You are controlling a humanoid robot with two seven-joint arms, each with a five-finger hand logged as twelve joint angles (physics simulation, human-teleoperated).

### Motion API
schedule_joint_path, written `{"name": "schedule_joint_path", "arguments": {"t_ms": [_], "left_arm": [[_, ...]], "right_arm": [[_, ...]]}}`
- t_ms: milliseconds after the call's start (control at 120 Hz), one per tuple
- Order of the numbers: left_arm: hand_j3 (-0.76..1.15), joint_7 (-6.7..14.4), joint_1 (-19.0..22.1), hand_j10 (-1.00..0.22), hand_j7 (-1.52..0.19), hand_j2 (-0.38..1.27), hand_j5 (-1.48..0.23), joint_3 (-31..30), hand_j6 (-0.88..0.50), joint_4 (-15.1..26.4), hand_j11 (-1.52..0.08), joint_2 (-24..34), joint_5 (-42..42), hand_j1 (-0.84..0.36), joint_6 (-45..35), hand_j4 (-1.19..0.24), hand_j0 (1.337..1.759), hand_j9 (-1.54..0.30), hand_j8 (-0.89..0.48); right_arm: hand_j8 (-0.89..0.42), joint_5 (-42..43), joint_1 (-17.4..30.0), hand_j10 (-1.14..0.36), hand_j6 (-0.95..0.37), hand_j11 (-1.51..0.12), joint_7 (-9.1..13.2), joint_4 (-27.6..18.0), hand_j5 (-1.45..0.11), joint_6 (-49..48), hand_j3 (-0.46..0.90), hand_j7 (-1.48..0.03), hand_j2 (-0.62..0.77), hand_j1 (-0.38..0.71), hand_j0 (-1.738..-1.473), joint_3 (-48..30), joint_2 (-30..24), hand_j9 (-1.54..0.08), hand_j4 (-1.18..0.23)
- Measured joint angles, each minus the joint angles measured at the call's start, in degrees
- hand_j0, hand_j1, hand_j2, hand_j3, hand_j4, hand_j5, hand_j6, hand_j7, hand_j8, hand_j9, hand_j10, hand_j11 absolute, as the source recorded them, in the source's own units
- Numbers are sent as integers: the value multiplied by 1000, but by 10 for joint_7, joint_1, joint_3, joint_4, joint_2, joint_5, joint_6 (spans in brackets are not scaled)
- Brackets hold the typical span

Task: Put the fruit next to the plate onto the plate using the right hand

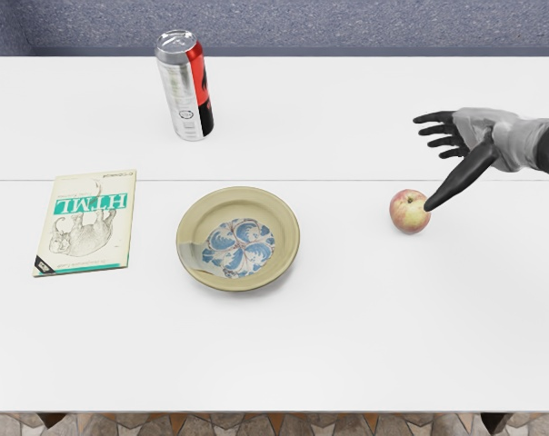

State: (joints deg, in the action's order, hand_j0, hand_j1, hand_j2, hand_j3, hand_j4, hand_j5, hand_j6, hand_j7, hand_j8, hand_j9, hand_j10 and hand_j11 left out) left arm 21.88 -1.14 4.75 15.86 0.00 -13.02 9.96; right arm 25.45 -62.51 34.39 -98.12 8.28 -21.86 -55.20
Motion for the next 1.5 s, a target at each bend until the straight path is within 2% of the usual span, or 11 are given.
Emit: {"name": "schedule_joint_path", "arguments": {"t_ms": [208,275,358,458,600,675,742,883,992,1283,1500], "left_arm": [[0,0,0,0,0,0,0,0,0,0,0,0,0,349,0,0,1658,0,0],[0,0,0,0,0,0,0,0,0,0,0,0,0,349,0,0,1658,0,0],[0,0,0,0,0,0,0,0,0,0,0,0,0,349,0,0,1658,0,0],[0,0,0,0,0,0,0,0,0,0,0,0,0,349,0,0,1658,0,0],[0,0,0,0,0,0,0,0,0,0,0,0,0,349,0,0,1658,0,0],[0,0,0,0,0,0,0,0,0,0,0,0,0,349,0,0,1658,0,0],[0,0,0,0,0,0,0,0,0,0,0,0,0,349,0,0,1658,0,0],[0,0,0,0,0,0,0,0,0,0,0,0,0,349,0,0,1658,0,0],[0,0,0,0,0,0,0,0,0,0,0,0,0,349,0,0,1658,0,0],[0,0,0,0,0,0,0,0,0,0,0,0,0,349,0,0,1658,0,0],[0,0,0,0,0,0,0,0,0,0,0,0,0,349,0,0,1658,0,0]], "right_arm": [[-135,125,-1,-134,-135,-172,5,-9,-172,207,0,-172,-25,-192,-1658,130,81,-172,-134],[-132,151,0,-132,-133,-169,6,-4,-169,235,0,-168,-24,-195,-1658,148,104,-169,-132],[-107,167,13,-106,-107,-136,6,30,-136,253,0,-135,-19,-226,-1658,161,146,-136,-106],[-91,183,24,-90,-91,-114,6,55,-115,262,0,-114,-16,-245,-1658,180,168,-115,-90],[-119,199,32,-118,-119,-151,6,69,-151,266,0,-151,-21,-211,-1658,198,178,-151,-118],[-200,205,34,-199,-201,-257,6,71,-257,267,0,-257,-37,-113,-1658,203,181,-257,-199],[-187,211,34,-289,-222,-364,6,71,-359,267,-1,-367,-50,-15,-1658,206,182,-365,-296],[-319,214,35,-424,-370,-546,6,70,-538,267,0,-550,-74,153,-1658,207,183,-547,-439],[-306,216,35,-425,-368,-637,6,69,-620,267,-1,-632,-22,161,-1655,208,183,-634,-501],[-316,211,33,-457,-414,-791,6,68,-789,266,0,-775,231,170,-1655,201,179,-791,-587],[-294,210,31,-423,-402,-834,7,67,-850,266,0,-816,234,166,-1655,148,184,-851,-604]]}}
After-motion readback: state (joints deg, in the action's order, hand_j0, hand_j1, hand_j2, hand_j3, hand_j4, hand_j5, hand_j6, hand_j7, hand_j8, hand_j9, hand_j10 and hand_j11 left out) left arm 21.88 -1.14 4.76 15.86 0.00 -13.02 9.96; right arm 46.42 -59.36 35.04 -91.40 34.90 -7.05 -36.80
